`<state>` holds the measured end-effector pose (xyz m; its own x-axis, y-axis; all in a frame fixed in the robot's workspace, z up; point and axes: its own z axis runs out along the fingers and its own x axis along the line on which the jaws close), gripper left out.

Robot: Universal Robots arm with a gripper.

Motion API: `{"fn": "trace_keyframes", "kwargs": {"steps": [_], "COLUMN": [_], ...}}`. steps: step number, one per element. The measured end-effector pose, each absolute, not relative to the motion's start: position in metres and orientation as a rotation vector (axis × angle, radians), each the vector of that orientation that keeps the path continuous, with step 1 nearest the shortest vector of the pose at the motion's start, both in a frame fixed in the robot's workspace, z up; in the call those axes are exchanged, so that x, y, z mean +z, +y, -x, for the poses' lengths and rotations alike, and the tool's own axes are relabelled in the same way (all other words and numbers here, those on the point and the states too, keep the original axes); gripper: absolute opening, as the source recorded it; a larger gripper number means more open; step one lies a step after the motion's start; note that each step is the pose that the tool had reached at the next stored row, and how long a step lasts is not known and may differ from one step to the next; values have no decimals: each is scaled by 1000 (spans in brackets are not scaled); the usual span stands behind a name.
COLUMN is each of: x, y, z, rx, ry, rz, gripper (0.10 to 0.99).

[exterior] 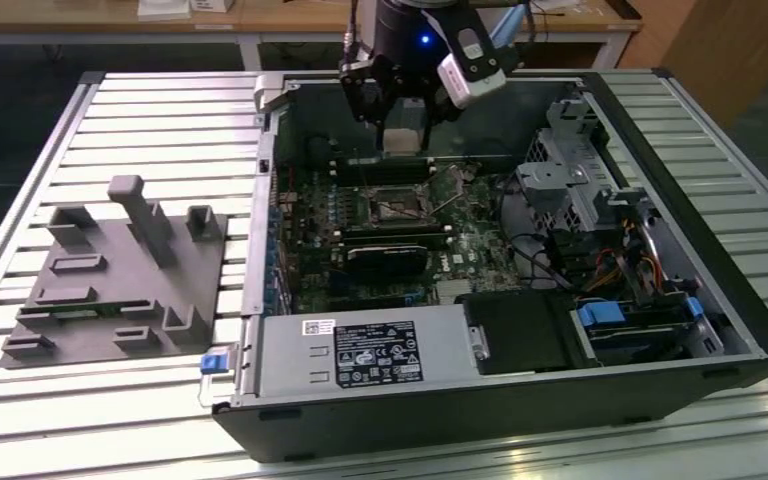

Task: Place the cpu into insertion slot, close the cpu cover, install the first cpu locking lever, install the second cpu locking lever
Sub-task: 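Place the cpu into insertion slot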

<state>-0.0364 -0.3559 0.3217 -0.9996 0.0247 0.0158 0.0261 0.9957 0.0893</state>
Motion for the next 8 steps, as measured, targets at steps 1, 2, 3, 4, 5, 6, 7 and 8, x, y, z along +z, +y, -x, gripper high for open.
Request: {"fn": "trace_keyframes", "kwargs": {"steps": [1, 2, 3, 4, 5, 6, 7, 8], "x": [320, 318, 316, 315, 313, 312, 311, 309], "y": [-356, -356, -356, -356, -356, -356, -356, -356], "z": [36, 36, 36, 36, 36, 36, 36, 36], "rx": [-140, -140, -140, -140, -141, -141, -141, -141], "ry": [-3125, -3126, -3127, -3129, -3131, -3133, -3136, -3138], "rz": [40, 40, 40, 40, 39, 39, 39, 39], "gripper": [541, 541, 541, 541, 541, 541, 541, 541]}}
